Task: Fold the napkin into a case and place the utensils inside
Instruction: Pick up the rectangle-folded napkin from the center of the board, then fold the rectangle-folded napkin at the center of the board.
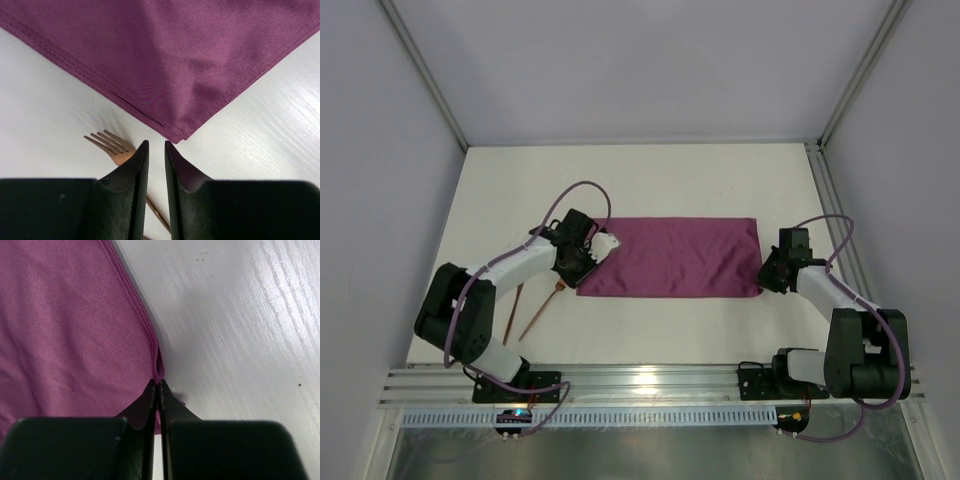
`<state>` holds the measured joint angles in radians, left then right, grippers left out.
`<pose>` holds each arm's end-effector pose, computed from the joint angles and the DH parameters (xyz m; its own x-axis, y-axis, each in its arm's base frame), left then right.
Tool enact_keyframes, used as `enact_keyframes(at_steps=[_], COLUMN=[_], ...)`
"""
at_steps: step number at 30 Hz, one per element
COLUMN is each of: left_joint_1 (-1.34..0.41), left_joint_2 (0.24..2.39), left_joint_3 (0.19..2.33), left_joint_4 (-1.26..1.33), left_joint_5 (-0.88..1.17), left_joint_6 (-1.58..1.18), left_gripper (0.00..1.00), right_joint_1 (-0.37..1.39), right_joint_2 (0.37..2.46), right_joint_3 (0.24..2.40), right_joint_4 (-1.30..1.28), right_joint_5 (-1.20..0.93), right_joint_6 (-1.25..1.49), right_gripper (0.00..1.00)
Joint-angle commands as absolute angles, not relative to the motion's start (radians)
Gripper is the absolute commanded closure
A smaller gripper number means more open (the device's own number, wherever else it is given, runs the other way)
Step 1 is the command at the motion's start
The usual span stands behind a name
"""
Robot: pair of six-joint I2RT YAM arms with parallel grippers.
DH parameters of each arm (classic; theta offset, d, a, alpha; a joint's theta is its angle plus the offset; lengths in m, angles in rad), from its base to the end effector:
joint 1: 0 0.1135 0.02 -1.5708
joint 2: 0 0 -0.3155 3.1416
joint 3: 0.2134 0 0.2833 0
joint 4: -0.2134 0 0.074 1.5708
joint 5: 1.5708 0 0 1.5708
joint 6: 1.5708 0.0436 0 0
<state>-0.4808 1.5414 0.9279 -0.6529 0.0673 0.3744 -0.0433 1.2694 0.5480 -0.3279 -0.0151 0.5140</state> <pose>0.2707 -0.1445 0.2064 -0.6120 0.7308 -0.3024 0.7555 0.6533 0.0499 0.2323 -0.0094 0.1750 -0.7367 0.5240 -0.4274 0.4571 0.8517 0.2563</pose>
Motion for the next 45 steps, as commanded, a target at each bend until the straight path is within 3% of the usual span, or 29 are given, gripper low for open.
enact_keyframes(at_steps=[1, 18, 23, 31, 45], left_joint_1=[-0.436, -0.383, -0.383, -0.380, -0.298], left_joint_2=[1.539, 1.706, 1.744, 1.772, 1.663], left_joint_3=[0.983, 1.092, 1.092, 1.088, 1.068], left_joint_4=[-0.669, -0.607, -0.600, -0.614, -0.650], left_joint_5=[0.020, 0.023, 0.057, 0.130, 0.198], left_joint_6=[0.322, 0.256, 0.252, 0.242, 0.242], left_gripper=[0.78, 0.75, 0.75, 0.76, 0.73], right_joint_1=[-0.043, -0.043, 0.000, 0.311, 0.618], right_joint_2=[1.236, 1.249, 1.278, 1.477, 1.692], right_joint_3=[0.538, 0.669, 0.759, 0.977, 1.267], right_joint_4=[-0.351, -0.426, -0.494, -0.586, -0.597], right_joint_5=[-0.037, -0.005, 0.109, 0.278, 0.301], right_joint_6=[0.494, 0.401, 0.348, 0.322, 0.244], right_gripper=[0.97, 0.97, 0.97, 0.97, 0.97])
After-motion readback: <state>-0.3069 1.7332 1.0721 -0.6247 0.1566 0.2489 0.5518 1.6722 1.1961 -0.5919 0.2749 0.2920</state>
